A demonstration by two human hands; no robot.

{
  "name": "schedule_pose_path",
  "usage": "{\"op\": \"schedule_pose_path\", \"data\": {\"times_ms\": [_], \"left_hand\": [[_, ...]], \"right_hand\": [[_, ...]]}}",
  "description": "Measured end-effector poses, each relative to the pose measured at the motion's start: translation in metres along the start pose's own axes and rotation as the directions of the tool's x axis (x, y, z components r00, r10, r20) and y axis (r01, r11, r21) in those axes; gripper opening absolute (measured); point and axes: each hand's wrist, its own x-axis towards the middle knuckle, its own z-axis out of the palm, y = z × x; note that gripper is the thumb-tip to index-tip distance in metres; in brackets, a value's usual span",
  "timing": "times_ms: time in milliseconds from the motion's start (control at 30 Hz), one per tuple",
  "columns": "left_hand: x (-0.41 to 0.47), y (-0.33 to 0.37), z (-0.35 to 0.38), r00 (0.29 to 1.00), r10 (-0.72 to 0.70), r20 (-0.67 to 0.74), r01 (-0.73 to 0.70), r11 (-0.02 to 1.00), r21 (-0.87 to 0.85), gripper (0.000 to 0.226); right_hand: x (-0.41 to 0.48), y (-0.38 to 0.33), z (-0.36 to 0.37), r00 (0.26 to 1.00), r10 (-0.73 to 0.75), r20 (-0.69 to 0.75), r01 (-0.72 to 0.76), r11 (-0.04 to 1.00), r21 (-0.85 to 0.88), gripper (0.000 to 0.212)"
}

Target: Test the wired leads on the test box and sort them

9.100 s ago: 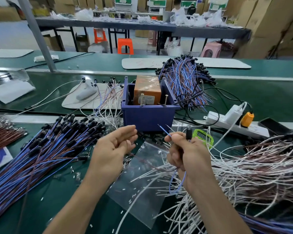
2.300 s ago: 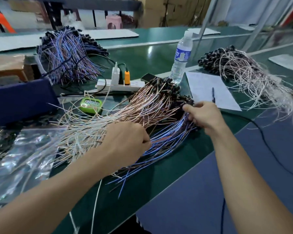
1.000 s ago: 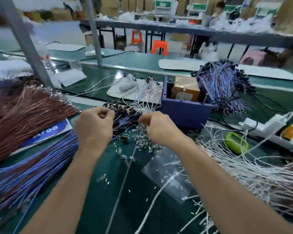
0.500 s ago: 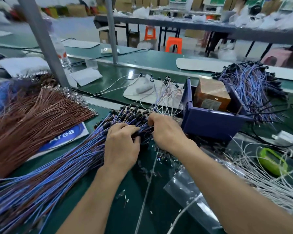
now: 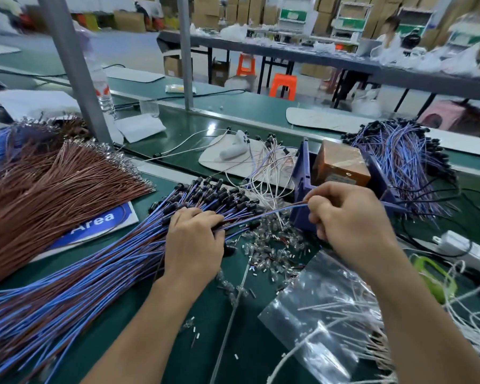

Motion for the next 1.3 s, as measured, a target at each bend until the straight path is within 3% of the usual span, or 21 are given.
{"op": "schedule_pose_path", "data": {"times_ms": [100, 200, 267, 300, 367, 433, 567, 700, 867, 933, 967, 1067, 1133, 1200, 1300], "left_hand": [[-0.002, 0.004, -0.003, 0.997, 0.071, -0.022, -0.072, 0.996, -0.055, 0.021], [-0.005, 0.008, -0.008, 0.996, 0.09, 0.002, -0.089, 0.979, -0.181, 0.015], [-0.007, 0.013, -0.01, 0.994, 0.099, 0.051, -0.078, 0.944, -0.32, 0.017], [-0.009, 0.017, -0.011, 0.992, 0.103, 0.073, -0.066, 0.914, -0.399, 0.019], [-0.014, 0.025, -0.012, 0.983, 0.144, 0.11, -0.068, 0.857, -0.511, 0.022], [-0.019, 0.032, -0.012, 0.964, 0.216, 0.154, -0.107, 0.847, -0.52, 0.023], [-0.021, 0.036, -0.015, 0.955, 0.192, 0.226, -0.07, 0.887, -0.457, 0.025], [-0.014, 0.035, -0.028, 0.935, 0.101, 0.341, 0.146, 0.765, -0.628, 0.023], [-0.006, 0.03, -0.036, 0.915, 0.06, 0.398, 0.255, 0.679, -0.688, 0.017], [-0.006, 0.032, -0.036, 0.915, -0.028, 0.403, 0.347, 0.563, -0.75, 0.016], [-0.006, 0.032, -0.036, 0.902, -0.06, 0.428, 0.408, 0.448, -0.795, 0.016], [-0.006, 0.036, -0.031, 0.85, -0.043, 0.525, 0.527, 0.046, -0.849, 0.012], [-0.003, 0.046, -0.027, 0.827, -0.022, 0.562, 0.559, -0.089, -0.825, 0.007], [0.001, 0.065, -0.023, 0.792, 0.02, 0.61, 0.611, -0.033, -0.791, 0.011], [0.003, 0.099, -0.014, 0.773, 0.048, 0.633, 0.601, 0.266, -0.754, 0.018]], "right_hand": [[-0.013, 0.009, -0.013, 0.991, 0.131, -0.022, -0.106, 0.882, 0.458, 0.019], [-0.022, 0.019, -0.02, 0.956, 0.293, -0.003, -0.152, 0.504, 0.85, 0.011], [-0.025, 0.025, -0.019, 0.936, 0.35, 0.021, -0.12, 0.263, 0.957, 0.004], [-0.027, 0.028, -0.015, 0.933, 0.36, 0.029, -0.115, 0.22, 0.969, 0.012], [-0.032, 0.028, -0.004, 0.929, 0.369, 0.032, -0.144, 0.28, 0.949, 0.017], [-0.033, 0.027, 0.003, 0.926, 0.375, 0.036, -0.172, 0.337, 0.926, 0.011], [-0.03, 0.04, -0.017, 0.92, 0.389, 0.059, -0.119, 0.131, 0.984, 0.047], [-0.027, 0.065, -0.05, 0.885, 0.464, 0.039, -0.101, 0.108, 0.989, 0.048], [-0.028, 0.089, -0.077, 0.85, 0.527, -0.01, 0.016, -0.007, 1.0, 0.047], [-0.031, 0.095, -0.08, 0.86, 0.51, -0.026, 0.007, 0.039, 0.999, 0.042], [-0.033, 0.096, -0.079, 0.869, 0.494, -0.032, -0.028, 0.114, 0.993, 0.039], [-0.037, 0.091, -0.066, 0.905, 0.424, -0.028, -0.188, 0.459, 0.869, 0.039], [-0.039, 0.083, -0.055, 0.942, 0.336, -0.007, -0.236, 0.677, 0.697, 0.033], [-0.043, 0.073, -0.044, 0.969, 0.243, 0.038, -0.225, 0.813, 0.536, 0.026], [-0.046, 0.06, -0.026, 0.98, 0.152, 0.127, -0.19, 0.903, 0.385, 0.025]]}}
